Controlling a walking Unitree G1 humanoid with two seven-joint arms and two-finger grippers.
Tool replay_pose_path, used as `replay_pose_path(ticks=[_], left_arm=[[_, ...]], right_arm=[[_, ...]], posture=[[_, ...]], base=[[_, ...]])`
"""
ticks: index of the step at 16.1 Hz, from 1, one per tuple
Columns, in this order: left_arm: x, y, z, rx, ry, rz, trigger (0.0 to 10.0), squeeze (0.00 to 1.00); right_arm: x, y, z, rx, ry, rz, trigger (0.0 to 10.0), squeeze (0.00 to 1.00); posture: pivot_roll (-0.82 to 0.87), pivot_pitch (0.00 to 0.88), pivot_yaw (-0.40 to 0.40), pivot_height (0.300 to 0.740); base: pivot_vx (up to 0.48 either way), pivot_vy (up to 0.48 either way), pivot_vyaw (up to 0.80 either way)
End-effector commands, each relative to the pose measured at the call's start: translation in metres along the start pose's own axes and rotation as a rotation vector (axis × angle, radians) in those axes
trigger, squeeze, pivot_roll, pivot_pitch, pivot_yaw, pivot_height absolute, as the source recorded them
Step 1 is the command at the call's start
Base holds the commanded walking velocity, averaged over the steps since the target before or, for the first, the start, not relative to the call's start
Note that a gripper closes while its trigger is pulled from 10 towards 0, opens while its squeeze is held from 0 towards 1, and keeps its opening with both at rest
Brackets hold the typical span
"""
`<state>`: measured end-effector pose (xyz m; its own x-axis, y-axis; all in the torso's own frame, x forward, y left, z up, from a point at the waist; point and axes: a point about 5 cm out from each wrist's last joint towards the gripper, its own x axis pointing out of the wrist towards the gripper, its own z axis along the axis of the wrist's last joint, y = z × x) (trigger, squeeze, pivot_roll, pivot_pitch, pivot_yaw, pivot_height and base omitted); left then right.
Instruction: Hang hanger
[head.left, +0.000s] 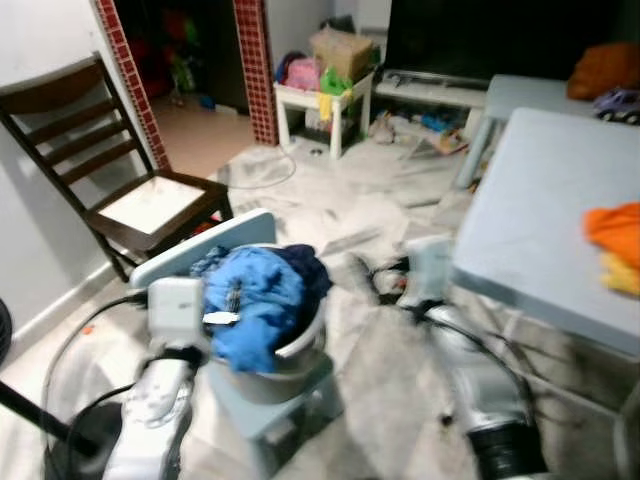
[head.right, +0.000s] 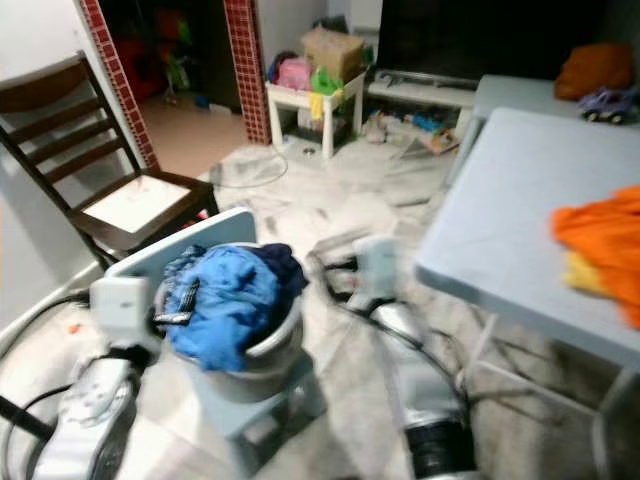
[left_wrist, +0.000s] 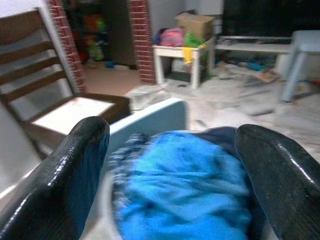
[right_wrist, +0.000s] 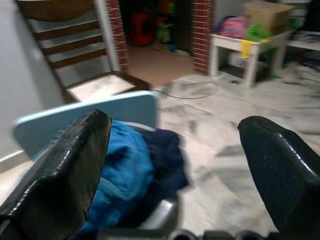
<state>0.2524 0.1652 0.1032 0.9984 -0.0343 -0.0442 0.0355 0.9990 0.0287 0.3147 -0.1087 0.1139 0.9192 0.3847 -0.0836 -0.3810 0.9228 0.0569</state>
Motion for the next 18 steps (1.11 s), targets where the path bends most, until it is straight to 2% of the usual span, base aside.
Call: replay_pose_path(ticks=[1, 8, 16, 18], left_arm=[[0.000, -0.005, 0.002, -0.003, -0.003, -0.003, 10.0, 0.00], [0.006, -0.006, 0.005, -0.009, -0.009, -0.017, 10.0, 0.00], [0.010, -0.009, -0.004, -0.002, 0.051, -0.050, 10.0, 0.00], [0.011, -0.008, -0.007, 0.009, 0.075, -0.102, 10.0, 0.00]], right_arm=[[-0.003, -0.010, 0.000, -0.005, 0.008, -0.029, 10.0, 0.00], [-0.005, -0.010, 0.000, -0.009, 0.013, -0.023, 10.0, 0.00], [-0.004, -0.008, 0.000, -0.015, 0.019, -0.018, 10.0, 0.00], [-0.004, -0.010, 0.002, 0.002, 0.014, -0.036, 10.0, 0.00]], posture=[[0.07, 0.000, 0.041, 0.740], [0.06, 0.000, 0.040, 0.740], [0.06, 0.000, 0.032, 0.740], [0.06, 0.000, 0.029, 0.740]], base=[[0.000, 0.311, 0.00], [0.000, 0.000, 0.00], [0.000, 0.000, 0.77], [0.000, 0.000, 0.00]])
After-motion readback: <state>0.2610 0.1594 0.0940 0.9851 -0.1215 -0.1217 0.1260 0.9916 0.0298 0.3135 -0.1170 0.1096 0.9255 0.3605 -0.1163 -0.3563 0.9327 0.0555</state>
